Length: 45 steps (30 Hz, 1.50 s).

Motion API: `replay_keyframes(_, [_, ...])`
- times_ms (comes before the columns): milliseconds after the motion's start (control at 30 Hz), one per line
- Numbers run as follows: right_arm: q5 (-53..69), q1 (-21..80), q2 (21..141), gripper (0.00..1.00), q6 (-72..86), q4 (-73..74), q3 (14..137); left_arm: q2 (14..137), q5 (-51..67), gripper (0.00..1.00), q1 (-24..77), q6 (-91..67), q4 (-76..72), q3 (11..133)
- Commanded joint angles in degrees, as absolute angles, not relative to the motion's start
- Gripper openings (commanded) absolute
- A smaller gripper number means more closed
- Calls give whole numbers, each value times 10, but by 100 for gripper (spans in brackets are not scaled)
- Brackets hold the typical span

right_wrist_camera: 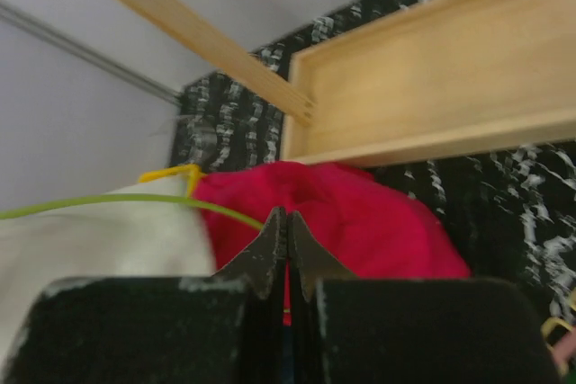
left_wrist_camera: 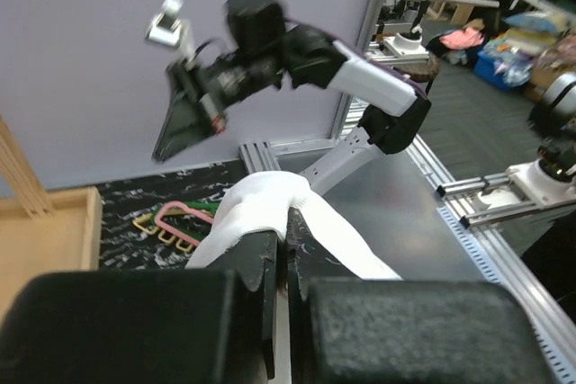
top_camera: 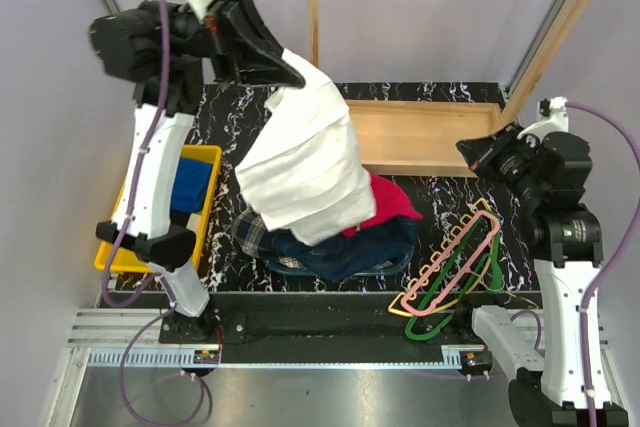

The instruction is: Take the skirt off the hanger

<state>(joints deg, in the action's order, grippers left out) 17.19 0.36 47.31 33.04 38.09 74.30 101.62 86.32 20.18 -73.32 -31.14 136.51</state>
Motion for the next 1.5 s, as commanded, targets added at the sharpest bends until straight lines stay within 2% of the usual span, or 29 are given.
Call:
replay_keyframes(0, [46, 4, 460, 0, 262, 425, 706, 958, 805, 0, 199, -645, -216, 1433])
replay_keyframes(67, [46, 4, 451, 0, 260, 419, 687, 950, 800, 0, 190, -643, -214, 1426])
replay_keyframes(333, [211, 4, 440, 2, 310, 334, 653, 978, 798, 0, 196, -596, -158, 1467])
replay_keyframes(367, [231, 4, 438, 25, 331, 294, 647, 979, 797, 0, 201, -587, -155, 1471])
replay_keyframes(400, [268, 4, 439, 35, 348, 274, 638, 978, 793, 0, 204, -581, -147, 1470])
replay_keyframes(433, [286, 4, 443, 40, 379, 254, 624, 978, 792, 0, 207, -577, -135, 1468])
replay_keyframes(467, [304, 4, 446, 50, 395, 215, 615, 978, 792, 0, 214, -570, -134, 1462])
replay_keyframes(567, [324, 18, 461, 60, 421, 172, 594, 980, 776, 1, 228, -542, -114, 1470])
replay_keyframes(633, [313, 31, 465, 61, 410, 167, 592, 988, 751, 2, 233, -514, -99, 1499])
replay_keyframes(733, [299, 40, 461, 58, 390, 173, 592, 978, 687, 1, 238, -420, -140, 1496])
replay_keyframes(800, [292, 40, 459, 56, 380, 176, 595, 958, 638, 26, 257, -278, -108, 1492])
replay_keyframes(833, [290, 40, 461, 56, 372, 178, 597, 949, 627, 35, 268, -221, -59, 1485])
replay_keyframes(867, [290, 40, 463, 56, 368, 183, 599, 924, 616, 37, 289, -111, -41, 1467])
replay_keyframes(933, [291, 40, 473, 56, 360, 190, 610, 865, 571, 26, 311, -22, -33, 1368])
replay_keyframes(1000, [294, 40, 479, 55, 360, 192, 612, 832, 544, 18, 323, 135, -19, 1313])
replay_keyframes(1100, [297, 40, 485, 55, 366, 190, 601, 788, 510, 11, 356, 328, -2, 1243])
replay_keyframes(1167, [304, 41, 485, 54, 373, 179, 589, 798, 507, 8, 370, 413, 39, 1281])
replay_keyframes(1233, [310, 40, 482, 54, 383, 167, 564, 834, 491, 7, 374, 425, 116, 1341])
replay_keyframes(1300, [320, 42, 480, 54, 386, 151, 542, 841, 446, 4, 374, 457, 132, 1383])
replay_keyframes(1367, [324, 45, 483, 54, 376, 151, 534, 832, 411, 1, 376, 519, 66, 1363])
replay_keyframes(1467, [350, 50, 499, 55, 367, 142, 524, 857, 358, 0, 377, 637, -65, 1342])
